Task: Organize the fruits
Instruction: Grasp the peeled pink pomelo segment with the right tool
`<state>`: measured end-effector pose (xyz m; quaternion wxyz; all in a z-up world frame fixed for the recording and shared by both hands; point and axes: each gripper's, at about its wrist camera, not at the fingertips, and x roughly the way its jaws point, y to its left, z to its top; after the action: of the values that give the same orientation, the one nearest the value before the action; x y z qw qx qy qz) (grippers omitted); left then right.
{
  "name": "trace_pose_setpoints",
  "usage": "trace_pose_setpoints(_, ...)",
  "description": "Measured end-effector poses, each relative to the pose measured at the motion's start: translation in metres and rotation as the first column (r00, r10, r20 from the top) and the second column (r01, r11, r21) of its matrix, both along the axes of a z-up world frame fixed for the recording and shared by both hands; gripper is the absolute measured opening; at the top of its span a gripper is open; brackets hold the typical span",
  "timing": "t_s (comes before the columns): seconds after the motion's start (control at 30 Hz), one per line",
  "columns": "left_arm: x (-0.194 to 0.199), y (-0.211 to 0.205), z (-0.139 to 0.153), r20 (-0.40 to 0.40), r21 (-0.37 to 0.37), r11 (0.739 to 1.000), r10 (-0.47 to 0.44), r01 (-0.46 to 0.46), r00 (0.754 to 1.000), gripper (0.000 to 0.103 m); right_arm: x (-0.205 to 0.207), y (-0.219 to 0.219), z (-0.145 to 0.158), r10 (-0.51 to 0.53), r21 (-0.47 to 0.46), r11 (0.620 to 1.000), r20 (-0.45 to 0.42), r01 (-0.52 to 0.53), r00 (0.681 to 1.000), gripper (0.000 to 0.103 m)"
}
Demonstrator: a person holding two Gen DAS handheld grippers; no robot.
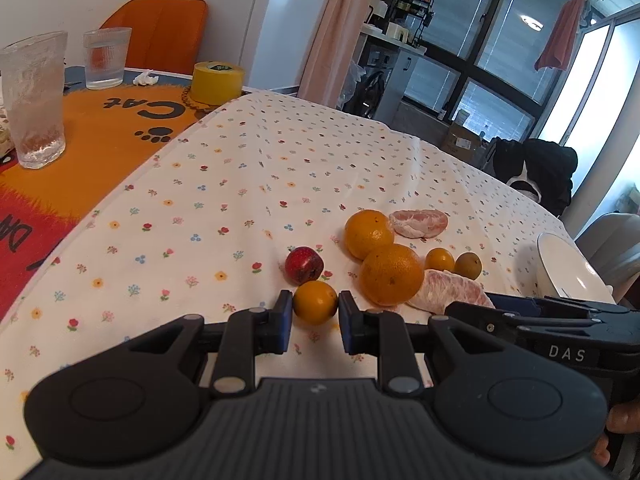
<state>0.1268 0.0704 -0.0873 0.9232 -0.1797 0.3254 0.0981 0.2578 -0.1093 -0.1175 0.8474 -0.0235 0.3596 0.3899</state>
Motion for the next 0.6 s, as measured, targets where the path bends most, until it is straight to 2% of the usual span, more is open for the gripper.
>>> trace_pose_setpoints(0.13, -0.005, 0.001, 0.001, 0.006, -0.003, 1.000, 0.006, -0.006, 1.000, 0.023, -0.008, -0.001, 0.001, 0.018, -0.014, 1.000, -0.006, -0.018, 1.000, 0.048)
trace_pose_setpoints(0.6, -0.009, 0.005, 0.000, 0.009, -0.011, 1.000, 0.011, -0.011, 1.000, 0.023, -0.012, 0.014, -0.002, 0.039, -0.059, 0.998, 0.063, -0.035, 0.997, 0.049)
